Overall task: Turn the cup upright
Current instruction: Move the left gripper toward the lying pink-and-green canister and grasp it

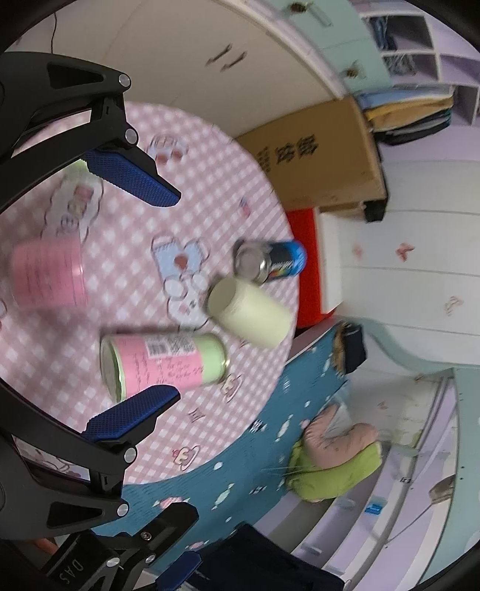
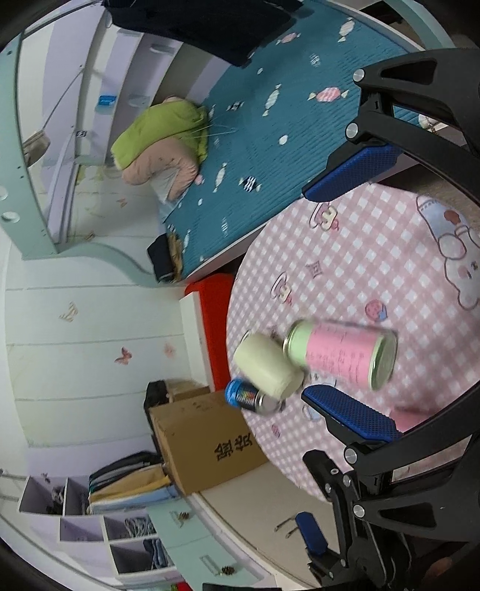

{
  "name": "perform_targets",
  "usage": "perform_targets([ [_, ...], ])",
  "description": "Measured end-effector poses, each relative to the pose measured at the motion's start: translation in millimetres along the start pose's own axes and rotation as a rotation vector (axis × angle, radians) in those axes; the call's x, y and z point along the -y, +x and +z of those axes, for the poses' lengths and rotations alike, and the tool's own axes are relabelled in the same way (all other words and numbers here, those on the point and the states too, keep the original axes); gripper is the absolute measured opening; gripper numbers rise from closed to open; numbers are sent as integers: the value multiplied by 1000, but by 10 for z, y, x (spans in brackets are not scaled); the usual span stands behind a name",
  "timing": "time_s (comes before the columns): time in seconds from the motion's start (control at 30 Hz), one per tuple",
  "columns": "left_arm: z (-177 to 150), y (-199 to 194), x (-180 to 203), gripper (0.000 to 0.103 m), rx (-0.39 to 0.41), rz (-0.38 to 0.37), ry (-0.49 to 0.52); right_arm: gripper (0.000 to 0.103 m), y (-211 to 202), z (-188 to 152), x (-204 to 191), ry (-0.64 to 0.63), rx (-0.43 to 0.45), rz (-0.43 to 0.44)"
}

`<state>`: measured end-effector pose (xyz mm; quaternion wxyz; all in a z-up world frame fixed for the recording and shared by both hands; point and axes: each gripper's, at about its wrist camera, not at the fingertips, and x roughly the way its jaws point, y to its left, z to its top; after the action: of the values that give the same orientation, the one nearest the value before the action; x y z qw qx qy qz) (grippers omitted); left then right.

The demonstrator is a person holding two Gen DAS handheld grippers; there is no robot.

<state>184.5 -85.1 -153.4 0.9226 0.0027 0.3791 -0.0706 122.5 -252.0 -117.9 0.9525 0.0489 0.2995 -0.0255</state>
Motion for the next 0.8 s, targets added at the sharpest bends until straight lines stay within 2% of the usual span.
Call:
perform_targets([
  [0.37, -36, 751, 339, 97, -149, -65, -3, 96, 478, -80, 381, 50, -87, -38],
  [0.53, -103, 1098, 444, 97, -224, -55, 9, 96, 649, -106, 450, 55, -113, -43],
  [0.7, -128, 1239, 423, 96, -255, -66, -16, 96, 809, -150, 466, 55, -147, -35],
  [0.73, -129, 1246, 399, 94, -254, -78, -28, 96, 832, -154, 464, 53, -152, -33],
  [0.8, -125, 1234, 400, 70, -255, -125, -46, 96, 852, -155, 463, 57, -153, -28],
])
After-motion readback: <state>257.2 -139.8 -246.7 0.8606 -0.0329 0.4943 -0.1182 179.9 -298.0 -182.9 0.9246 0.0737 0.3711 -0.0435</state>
